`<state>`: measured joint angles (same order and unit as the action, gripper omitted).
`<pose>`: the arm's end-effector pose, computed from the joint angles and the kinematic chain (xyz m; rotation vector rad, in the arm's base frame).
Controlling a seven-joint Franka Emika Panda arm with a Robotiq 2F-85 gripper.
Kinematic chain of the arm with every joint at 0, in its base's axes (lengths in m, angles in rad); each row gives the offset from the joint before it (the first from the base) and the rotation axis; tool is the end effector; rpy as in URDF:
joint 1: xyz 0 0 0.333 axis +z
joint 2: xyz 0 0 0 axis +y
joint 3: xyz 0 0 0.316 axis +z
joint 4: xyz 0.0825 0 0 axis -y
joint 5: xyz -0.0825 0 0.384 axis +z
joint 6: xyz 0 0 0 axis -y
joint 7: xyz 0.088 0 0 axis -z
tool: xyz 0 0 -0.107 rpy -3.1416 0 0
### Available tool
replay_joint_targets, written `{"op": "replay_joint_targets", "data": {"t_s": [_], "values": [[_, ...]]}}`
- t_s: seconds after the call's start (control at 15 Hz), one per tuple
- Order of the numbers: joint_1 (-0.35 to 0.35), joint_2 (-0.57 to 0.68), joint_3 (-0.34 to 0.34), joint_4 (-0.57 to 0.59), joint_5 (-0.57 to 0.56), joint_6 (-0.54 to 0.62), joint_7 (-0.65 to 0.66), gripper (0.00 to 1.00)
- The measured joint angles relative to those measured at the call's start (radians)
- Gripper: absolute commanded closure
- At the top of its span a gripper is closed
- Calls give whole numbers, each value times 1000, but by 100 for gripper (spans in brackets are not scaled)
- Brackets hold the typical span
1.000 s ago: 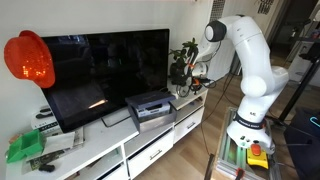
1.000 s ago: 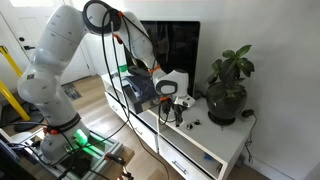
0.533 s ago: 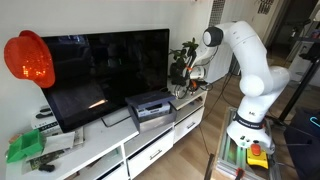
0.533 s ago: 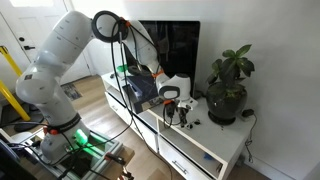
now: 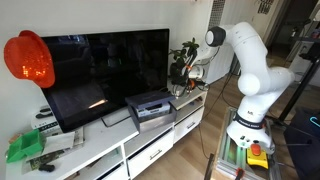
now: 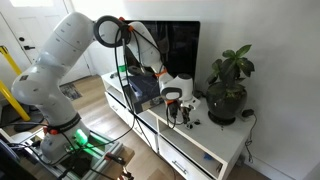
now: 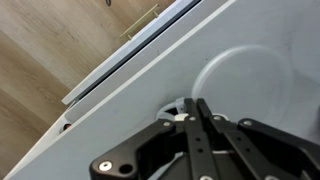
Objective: Remove the lid from the clear bowl and then put the pair of glasses in the bowl
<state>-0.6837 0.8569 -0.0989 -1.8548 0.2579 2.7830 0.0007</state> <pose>0.4347 -0.4468 0.0649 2.7602 -1.4802 0.1338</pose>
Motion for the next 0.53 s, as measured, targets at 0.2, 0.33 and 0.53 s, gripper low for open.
{"op": "replay_joint_targets", "data": {"t_s": [0.2, 0.33, 0.53], "values": [[-27, 1, 40, 2, 0, -2, -26, 96], [-34, 2, 52, 2, 0, -3, -37, 69], [-35, 4, 55, 2, 0, -3, -43, 50]]}}
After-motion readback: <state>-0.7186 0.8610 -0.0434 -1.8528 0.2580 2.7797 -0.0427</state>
